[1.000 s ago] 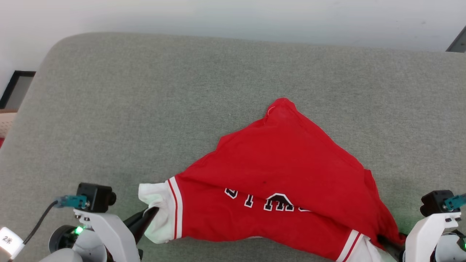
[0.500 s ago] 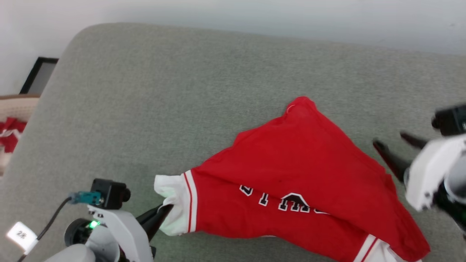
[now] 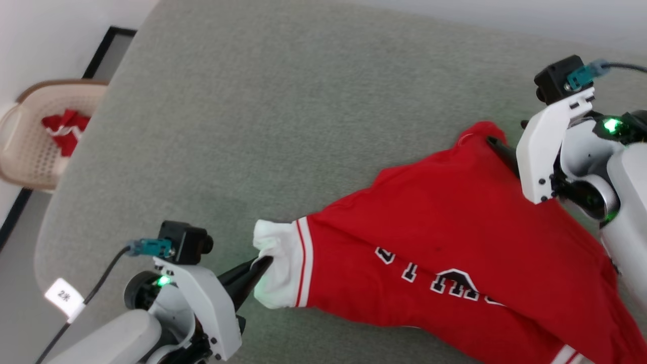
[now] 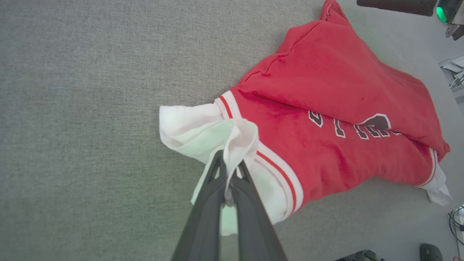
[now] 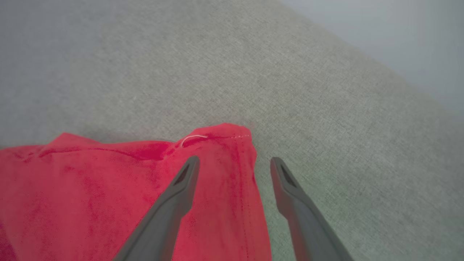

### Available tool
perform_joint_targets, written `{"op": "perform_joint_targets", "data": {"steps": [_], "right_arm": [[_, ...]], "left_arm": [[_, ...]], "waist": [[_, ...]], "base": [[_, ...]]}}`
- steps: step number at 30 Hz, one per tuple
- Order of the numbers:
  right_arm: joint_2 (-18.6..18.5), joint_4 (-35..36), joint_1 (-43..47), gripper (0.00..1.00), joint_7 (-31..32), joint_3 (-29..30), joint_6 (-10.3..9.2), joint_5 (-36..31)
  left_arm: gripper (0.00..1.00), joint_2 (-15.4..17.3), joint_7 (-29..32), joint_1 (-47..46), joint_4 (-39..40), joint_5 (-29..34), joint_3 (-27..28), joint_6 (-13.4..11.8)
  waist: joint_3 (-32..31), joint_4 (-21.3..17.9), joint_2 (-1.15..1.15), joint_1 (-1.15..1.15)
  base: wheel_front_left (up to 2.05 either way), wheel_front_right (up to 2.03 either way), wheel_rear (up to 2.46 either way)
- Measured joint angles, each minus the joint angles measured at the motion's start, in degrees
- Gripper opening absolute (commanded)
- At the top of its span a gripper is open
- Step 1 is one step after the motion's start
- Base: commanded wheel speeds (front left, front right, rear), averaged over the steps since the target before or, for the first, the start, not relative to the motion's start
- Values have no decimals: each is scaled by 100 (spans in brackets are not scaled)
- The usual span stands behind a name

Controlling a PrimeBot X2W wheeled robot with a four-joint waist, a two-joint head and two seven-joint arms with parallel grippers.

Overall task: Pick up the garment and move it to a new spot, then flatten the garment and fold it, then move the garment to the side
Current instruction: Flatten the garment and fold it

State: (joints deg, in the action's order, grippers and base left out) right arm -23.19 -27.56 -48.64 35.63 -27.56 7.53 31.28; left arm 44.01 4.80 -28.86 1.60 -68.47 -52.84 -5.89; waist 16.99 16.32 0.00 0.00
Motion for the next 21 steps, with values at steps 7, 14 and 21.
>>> {"op": "perform_joint_targets", "data": {"steps": [7,14,21], "right_arm": [[-3,-1367,-734,100,522,-727,0,374],[86,-2137,-1187,0,726,-979,0,637],[134,-2282,-1294,0,347,-1191,1,782]], "left_arm": [[0,-214,-1,-143,-244,43,-51,158],[0,-281,0,-197,-417,32,-47,236],[0,-45,216,-505,-425,85,49,165]], "waist": [[200,348,0,0],[286,495,0,0],[148,363,0,0]], "base": [[0,0,0],[0,0,0],[0,0,0]]}}
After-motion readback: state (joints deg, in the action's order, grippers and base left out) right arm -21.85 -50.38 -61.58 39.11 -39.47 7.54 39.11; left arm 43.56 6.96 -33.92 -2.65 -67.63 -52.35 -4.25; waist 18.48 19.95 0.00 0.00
